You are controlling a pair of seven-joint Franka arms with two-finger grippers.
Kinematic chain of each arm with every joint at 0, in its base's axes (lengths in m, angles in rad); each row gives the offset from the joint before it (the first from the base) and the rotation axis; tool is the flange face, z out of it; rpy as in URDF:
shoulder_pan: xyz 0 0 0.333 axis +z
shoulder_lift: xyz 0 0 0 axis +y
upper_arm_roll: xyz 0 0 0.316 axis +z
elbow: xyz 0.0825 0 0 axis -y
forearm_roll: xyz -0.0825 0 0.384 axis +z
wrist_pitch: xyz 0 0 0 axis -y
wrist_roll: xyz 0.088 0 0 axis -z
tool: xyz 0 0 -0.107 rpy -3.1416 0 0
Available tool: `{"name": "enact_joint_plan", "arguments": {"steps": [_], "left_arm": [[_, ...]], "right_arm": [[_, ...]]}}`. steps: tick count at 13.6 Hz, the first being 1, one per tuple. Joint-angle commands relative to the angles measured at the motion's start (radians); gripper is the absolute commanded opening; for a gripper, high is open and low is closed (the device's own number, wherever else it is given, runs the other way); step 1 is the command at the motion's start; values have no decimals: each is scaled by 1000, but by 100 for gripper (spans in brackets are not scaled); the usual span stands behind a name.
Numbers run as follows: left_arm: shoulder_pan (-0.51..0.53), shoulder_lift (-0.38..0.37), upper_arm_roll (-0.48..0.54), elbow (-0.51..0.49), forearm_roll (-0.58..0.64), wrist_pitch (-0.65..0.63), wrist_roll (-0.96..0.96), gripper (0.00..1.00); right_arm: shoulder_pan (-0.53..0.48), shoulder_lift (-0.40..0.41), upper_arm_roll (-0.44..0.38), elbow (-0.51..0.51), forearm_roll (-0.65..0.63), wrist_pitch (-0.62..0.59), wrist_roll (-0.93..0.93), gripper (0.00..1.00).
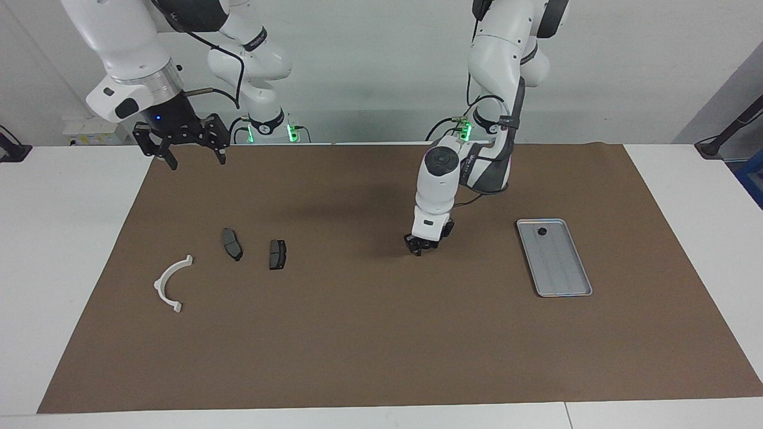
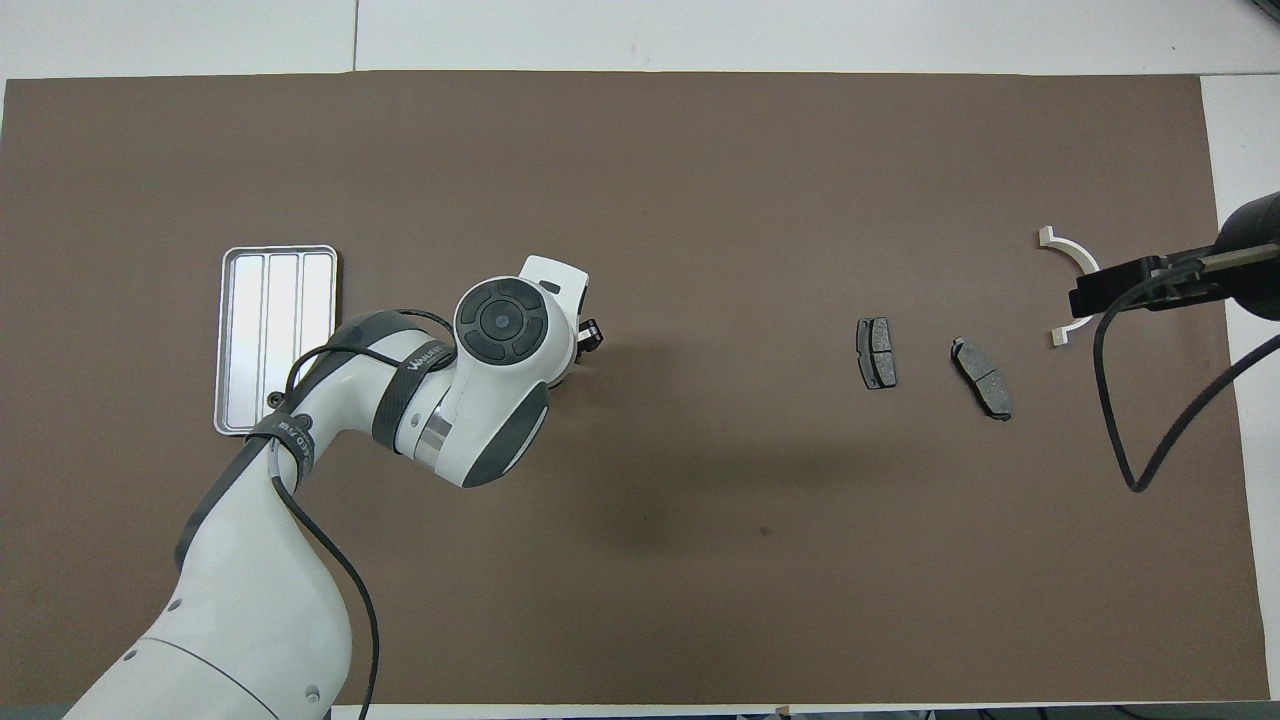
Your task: Pick bearing gear from pile to tray
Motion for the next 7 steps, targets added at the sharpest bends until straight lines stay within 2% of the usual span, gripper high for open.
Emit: {"name": "enact_joint_plan", "arguments": {"steps": [1, 3, 7], "left_arm": [[-16, -8, 10, -54, 21, 11, -22, 13], [-9, -8, 11, -54, 21, 6, -18, 5], [74, -8, 14, 4, 22, -63, 79, 5]], "right_arm": [[-16, -13, 10, -22, -8, 11, 2, 100], [-13, -18, 8, -22, -8, 15, 9, 100], [-10, -21, 10, -25, -8, 20, 86, 100]]}}
